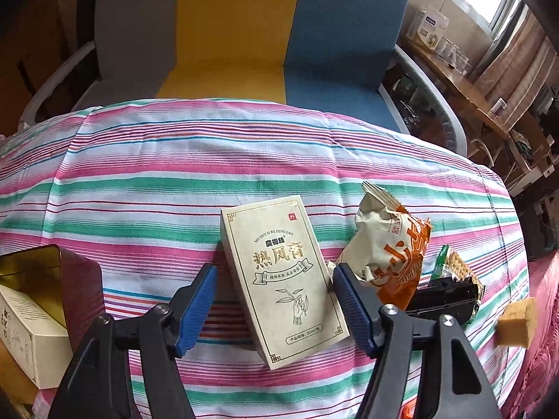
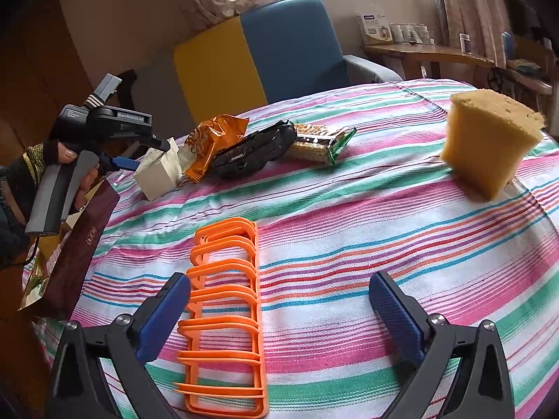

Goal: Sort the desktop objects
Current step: 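Grasp the cream medicine box with the left gripper while the right holds the orange rack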

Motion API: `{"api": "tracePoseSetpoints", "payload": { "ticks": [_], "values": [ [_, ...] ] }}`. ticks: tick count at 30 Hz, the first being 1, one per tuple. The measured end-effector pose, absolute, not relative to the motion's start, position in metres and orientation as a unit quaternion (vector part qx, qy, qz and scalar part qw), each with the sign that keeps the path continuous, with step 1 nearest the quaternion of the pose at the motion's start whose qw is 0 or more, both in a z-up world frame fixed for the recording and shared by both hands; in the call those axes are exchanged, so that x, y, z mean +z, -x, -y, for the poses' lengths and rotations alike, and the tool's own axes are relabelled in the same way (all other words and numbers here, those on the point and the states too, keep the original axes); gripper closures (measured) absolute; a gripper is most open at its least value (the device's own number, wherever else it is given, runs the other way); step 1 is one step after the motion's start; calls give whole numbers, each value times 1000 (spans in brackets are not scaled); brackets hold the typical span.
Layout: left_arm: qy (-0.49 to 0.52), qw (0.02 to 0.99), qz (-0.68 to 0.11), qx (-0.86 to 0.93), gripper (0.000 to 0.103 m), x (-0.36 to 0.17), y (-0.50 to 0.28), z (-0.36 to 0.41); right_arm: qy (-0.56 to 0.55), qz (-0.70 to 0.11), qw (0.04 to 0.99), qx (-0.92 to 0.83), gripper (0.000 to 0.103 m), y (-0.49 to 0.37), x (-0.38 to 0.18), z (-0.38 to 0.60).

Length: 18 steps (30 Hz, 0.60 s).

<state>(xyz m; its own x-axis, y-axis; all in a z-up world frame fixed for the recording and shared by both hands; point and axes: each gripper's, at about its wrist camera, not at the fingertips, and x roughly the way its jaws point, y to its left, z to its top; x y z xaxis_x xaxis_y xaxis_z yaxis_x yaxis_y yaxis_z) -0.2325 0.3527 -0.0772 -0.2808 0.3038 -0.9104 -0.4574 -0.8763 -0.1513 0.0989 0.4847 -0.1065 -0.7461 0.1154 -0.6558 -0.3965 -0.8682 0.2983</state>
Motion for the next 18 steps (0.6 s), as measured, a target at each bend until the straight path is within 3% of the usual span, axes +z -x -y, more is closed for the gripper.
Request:
{"api": "tracePoseSetpoints", "payload": {
  "ticks": [5,10,12,18],
  "values": [
    [567,236,-45,788,33,-72,236,-361,327,-214,142,910,0,-99,-107,-485],
    [555,215,-109,796,34,-79,230,-372,326,-214,142,910,0,-99,-107,-484],
    [568,217,-113,786,46,-89,229,-369,326,-214,142,910,0,-99,-106,-484],
    [553,255,-105,787,52,-90,200,-349,325,-213,143,910,0,-99,-106,-484]
  ]
}}
